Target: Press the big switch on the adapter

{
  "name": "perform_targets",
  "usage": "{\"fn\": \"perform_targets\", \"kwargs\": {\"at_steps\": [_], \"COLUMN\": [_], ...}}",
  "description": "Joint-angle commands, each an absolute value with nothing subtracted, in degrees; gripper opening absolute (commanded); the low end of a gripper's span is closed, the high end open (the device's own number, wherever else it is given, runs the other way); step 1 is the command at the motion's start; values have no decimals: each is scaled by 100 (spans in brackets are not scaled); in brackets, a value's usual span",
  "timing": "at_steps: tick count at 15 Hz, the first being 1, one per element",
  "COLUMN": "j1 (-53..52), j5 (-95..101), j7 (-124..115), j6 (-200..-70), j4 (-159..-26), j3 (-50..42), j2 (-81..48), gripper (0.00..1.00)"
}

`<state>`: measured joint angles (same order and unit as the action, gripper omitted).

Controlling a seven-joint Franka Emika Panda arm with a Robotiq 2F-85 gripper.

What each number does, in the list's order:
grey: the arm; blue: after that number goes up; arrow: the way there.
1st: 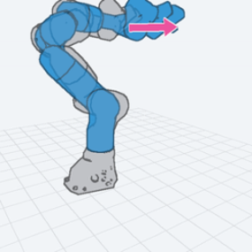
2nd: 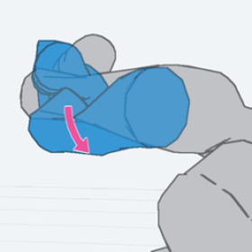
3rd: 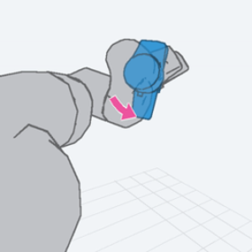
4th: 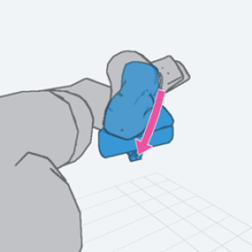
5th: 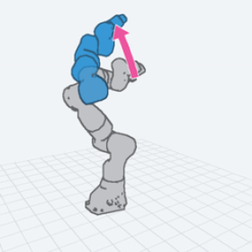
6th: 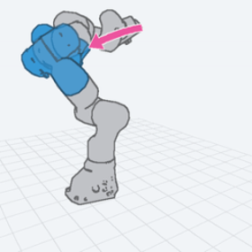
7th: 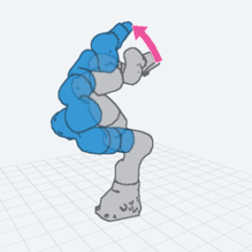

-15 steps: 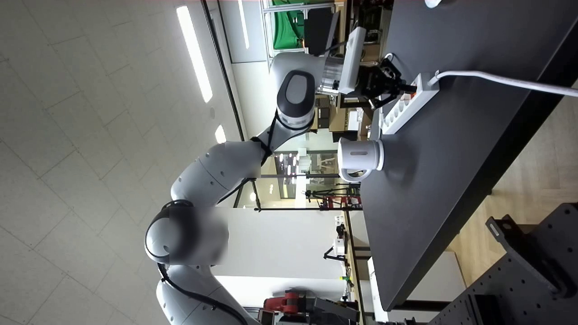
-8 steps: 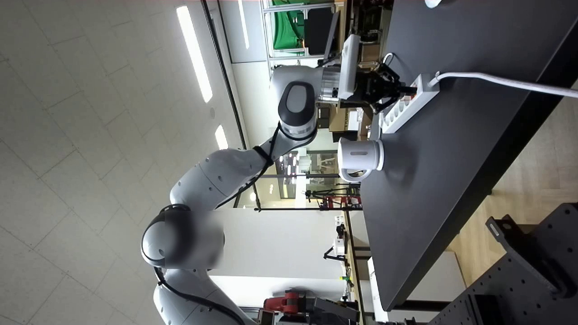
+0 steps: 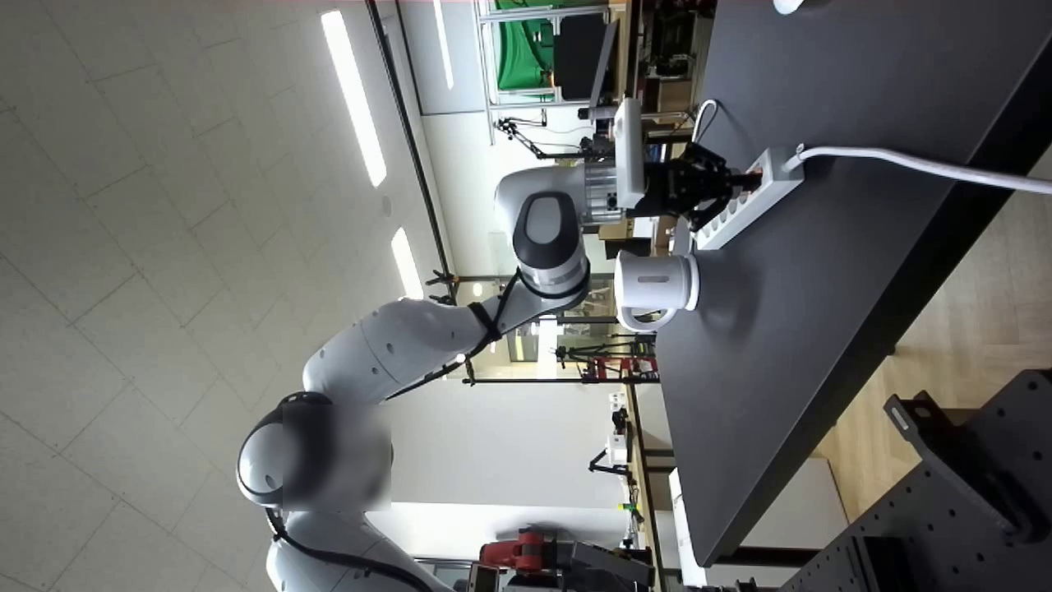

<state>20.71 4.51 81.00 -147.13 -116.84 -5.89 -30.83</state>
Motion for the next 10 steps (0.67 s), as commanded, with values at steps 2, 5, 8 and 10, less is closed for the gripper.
{"fn": "perform_targets", "kwargs": {"at_steps": [2,5,8,10], "j1": [1874,1888,1810,1790], "j5": [831,725,683,648], "j7": [7862,7860,7756,7724], "j6": [-15346,-15522,-15525,-15559], "j4": [-12488,-12584,-12471,-12455], "j3": [-724,-619,-574,-546], "j2": [-2779,-2522,-2292,-2067], "gripper": [0,0,0,0]}}
